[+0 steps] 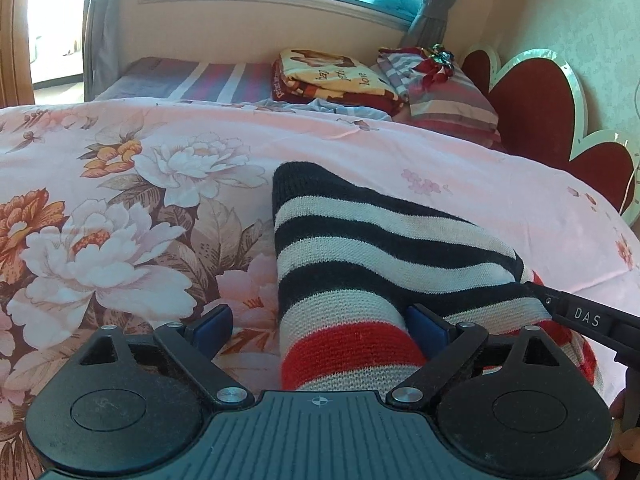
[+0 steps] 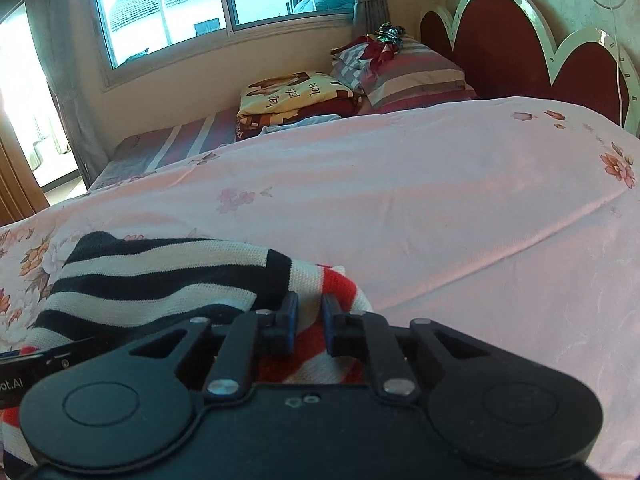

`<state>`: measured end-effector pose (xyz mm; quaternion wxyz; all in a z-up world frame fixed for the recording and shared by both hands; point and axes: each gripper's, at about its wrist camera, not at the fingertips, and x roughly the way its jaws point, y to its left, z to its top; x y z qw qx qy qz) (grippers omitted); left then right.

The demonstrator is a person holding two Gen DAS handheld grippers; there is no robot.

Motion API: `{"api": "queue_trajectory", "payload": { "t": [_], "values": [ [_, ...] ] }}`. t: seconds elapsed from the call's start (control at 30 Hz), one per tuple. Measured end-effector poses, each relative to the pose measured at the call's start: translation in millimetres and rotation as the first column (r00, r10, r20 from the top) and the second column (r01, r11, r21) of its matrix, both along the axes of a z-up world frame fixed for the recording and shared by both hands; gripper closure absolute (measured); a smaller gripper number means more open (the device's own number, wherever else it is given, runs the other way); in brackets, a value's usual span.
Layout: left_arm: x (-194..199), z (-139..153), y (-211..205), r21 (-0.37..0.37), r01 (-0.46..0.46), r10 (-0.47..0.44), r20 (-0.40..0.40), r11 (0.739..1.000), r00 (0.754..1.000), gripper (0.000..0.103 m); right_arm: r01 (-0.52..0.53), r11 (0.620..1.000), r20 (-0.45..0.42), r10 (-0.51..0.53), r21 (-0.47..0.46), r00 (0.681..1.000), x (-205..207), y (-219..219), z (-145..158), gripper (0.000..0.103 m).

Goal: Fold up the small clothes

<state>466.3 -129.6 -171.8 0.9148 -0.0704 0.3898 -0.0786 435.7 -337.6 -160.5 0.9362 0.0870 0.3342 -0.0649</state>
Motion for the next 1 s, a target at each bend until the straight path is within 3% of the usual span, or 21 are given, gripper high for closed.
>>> {"api": "queue_trajectory", "payload": {
  "t": [0.33, 0.5, 0.6, 0.7, 0.8, 0.9, 1.0],
  "values": [
    [-5.0, 7.4, -6.5, 0.058, 0.003, -0.004, 0.017, 0.998, 1.0, 0.009, -0.006, 0.999, 0.009, 0.006, 0.037, 1.0, -2.7, -3.6, 4.1, 0.088],
    [-30.8, 25.8, 2.5, 0.034, -0.022, 0.019, 0.076, 0.999, 0.997, 0.009, -0.023, 0.996, 0.064, 0.017, 0.09, 0.998, -19.7, -3.0, 27.8, 0.072],
    [-52.8, 36.6, 10.4, 0.021, -0.009, 0.007, 0.112, 1.0, 0.994, 0.009, -0.062, 0.997, 0.109, 0.058, 0.039, 0.992, -41.6, 8.9, 44.1, 0.074],
    [-73.4, 39.4, 13.4, 0.014, 0.023, -0.024, 0.101, 1.0, 0.995, 0.009, -0.102, 0.994, 0.114, 0.104, -0.027, 0.988, -65.3, 20.6, 48.7, 0.08],
    [-87.8, 27.1, 8.9, 0.057, 0.055, -0.059, 0.08, 0.997, 0.995, 0.009, -0.115, 0.993, 0.077, 0.117, -0.037, 0.99, -85.6, 25.2, 40.3, 0.085],
    [-90.1, 13.3, 7.8, 0.039, 0.053, -0.056, 0.055, 0.998, 0.997, 0.009, -0.12, 0.985, 0.013, 0.122, -0.122, 0.992, -93.9, 31.5, 20.4, 0.089],
    [-88.0, 7.6, 5.0, 0.033, 0.032, -0.033, 0.042, 0.999, 0.999, 0.004, -0.099, 0.989, 0.009, 0.1, -0.109, 0.995, -89.2, 26.5, 14.1, 0.09]
  ]
}}
